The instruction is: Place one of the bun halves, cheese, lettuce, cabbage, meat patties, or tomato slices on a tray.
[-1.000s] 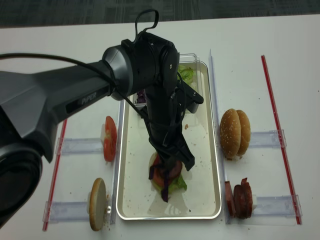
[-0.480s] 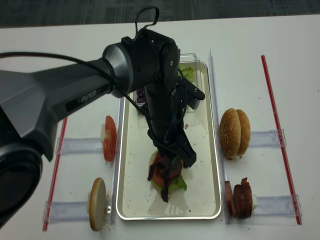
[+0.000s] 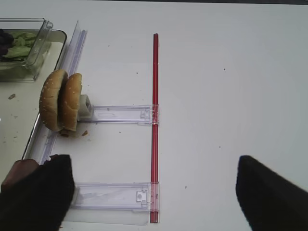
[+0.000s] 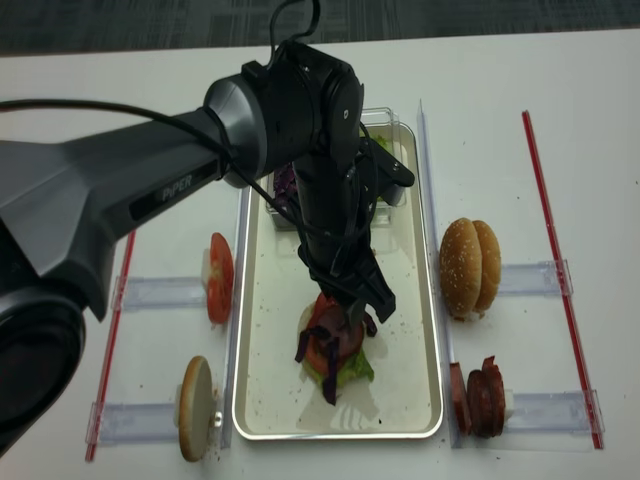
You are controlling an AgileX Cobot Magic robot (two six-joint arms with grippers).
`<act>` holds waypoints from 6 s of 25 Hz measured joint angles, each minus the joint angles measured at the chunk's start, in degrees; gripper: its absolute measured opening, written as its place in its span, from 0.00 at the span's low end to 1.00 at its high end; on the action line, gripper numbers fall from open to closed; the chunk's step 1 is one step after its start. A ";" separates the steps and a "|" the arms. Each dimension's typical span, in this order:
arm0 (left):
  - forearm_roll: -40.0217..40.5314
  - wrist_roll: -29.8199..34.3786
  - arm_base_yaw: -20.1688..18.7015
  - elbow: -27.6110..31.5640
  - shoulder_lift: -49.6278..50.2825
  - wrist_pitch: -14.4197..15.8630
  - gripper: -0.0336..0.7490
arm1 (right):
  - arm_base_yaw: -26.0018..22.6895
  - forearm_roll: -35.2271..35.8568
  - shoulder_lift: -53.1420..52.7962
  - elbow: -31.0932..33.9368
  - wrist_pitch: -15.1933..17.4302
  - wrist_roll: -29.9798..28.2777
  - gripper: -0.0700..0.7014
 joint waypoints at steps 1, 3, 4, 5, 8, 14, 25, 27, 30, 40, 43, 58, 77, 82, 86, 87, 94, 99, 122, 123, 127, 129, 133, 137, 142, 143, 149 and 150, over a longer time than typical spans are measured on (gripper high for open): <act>0.15 0.00 0.00 0.00 0.00 0.00 0.45 | 0.00 0.00 0.00 0.00 0.00 0.00 0.99; 0.27 0.00 0.00 0.00 0.00 0.00 0.45 | 0.00 0.00 0.00 0.00 0.00 0.00 0.99; 0.41 0.00 0.00 0.00 0.00 0.00 0.45 | 0.00 0.00 0.00 0.00 0.00 0.00 0.99; 0.39 0.00 0.00 0.00 0.00 0.00 0.45 | 0.00 0.00 0.00 0.00 0.00 0.00 0.99; 0.62 -0.10 0.00 0.00 0.00 0.00 0.45 | 0.00 0.00 0.00 0.00 0.00 0.00 0.99; 0.62 -0.31 0.00 0.00 0.00 0.00 0.45 | 0.00 0.00 0.00 0.00 0.00 0.00 0.99; 0.62 -1.06 0.00 0.00 0.00 0.00 0.45 | 0.00 0.00 0.00 0.00 0.00 0.00 0.99; 0.62 -1.44 0.00 0.00 0.00 0.00 0.45 | 0.00 0.00 0.00 0.00 0.00 0.00 0.99; 0.62 -2.02 0.00 0.00 0.00 0.00 0.46 | 0.00 0.00 0.00 0.00 0.00 0.00 0.99; 0.62 -2.14 0.00 -4.96 0.00 0.14 0.47 | 0.00 0.00 0.00 0.00 0.00 0.00 0.99; 0.62 -2.24 0.00 -5.33 0.00 0.25 0.47 | 0.00 0.00 0.00 0.00 0.00 0.00 0.99; 0.43 -2.60 0.40 -5.33 0.00 0.37 0.52 | 0.00 0.00 0.00 0.00 0.00 0.00 0.99; 5.86 -3.50 15.71 -5.33 0.00 0.37 0.63 | 0.00 0.00 0.00 0.00 0.00 0.00 0.99; 5.96 -3.69 19.51 -5.33 0.00 0.37 0.63 | 0.00 0.00 0.00 0.00 0.00 0.00 0.99; 5.96 -3.69 22.78 -5.33 0.00 0.37 0.63 | 0.00 0.00 0.00 0.00 0.00 0.00 0.99; 5.96 -3.69 23.70 -5.33 0.00 0.37 0.63 | 0.00 0.00 0.00 0.00 0.00 0.00 0.99; 6.07 -3.82 29.42 -5.33 0.00 0.37 0.63 | 0.00 0.00 0.00 0.00 0.00 0.10 0.99; 6.07 -3.85 31.96 -5.33 0.00 0.37 0.63 | 0.00 0.00 0.00 0.00 0.00 0.10 0.99; 6.07 -5.14 38.79 -5.33 0.00 0.37 0.63 | 0.00 0.00 0.00 0.00 0.00 0.20 0.99; 6.07 -5.14 38.79 -5.33 0.00 0.37 0.63 | 0.00 0.00 0.00 0.00 0.00 0.20 0.99; 6.07 -5.23 38.79 -5.33 0.00 0.37 0.63 | 0.00 0.00 0.00 0.00 0.00 0.20 0.99; 6.07 -5.41 38.79 -5.33 0.00 0.37 0.63 | 0.00 0.00 0.00 0.00 0.00 0.20 0.99; 6.07 -5.63 38.79 -5.33 -0.47 0.45 0.63 | 0.00 0.00 0.00 0.00 0.00 0.20 0.99; 6.07 -5.88 38.79 -5.33 -2.68 0.50 0.63 | 0.00 0.00 0.00 0.00 0.00 0.20 0.99; 5.97 -6.43 38.79 -5.33 -6.29 0.70 0.63 | 0.00 0.00 0.00 0.00 0.00 0.20 0.99; 5.97 -6.49 38.79 -5.21 -7.23 0.83 0.63 | 0.00 0.00 0.00 0.00 0.00 0.20 0.99; 5.97 -6.49 38.79 -2.10 -12.84 1.10 0.63 | 0.00 0.00 0.00 0.00 0.00 0.20 0.99; 5.97 -6.49 38.79 -1.42 -13.83 1.20 0.63 | 0.00 0.00 0.00 0.00 0.00 0.20 0.99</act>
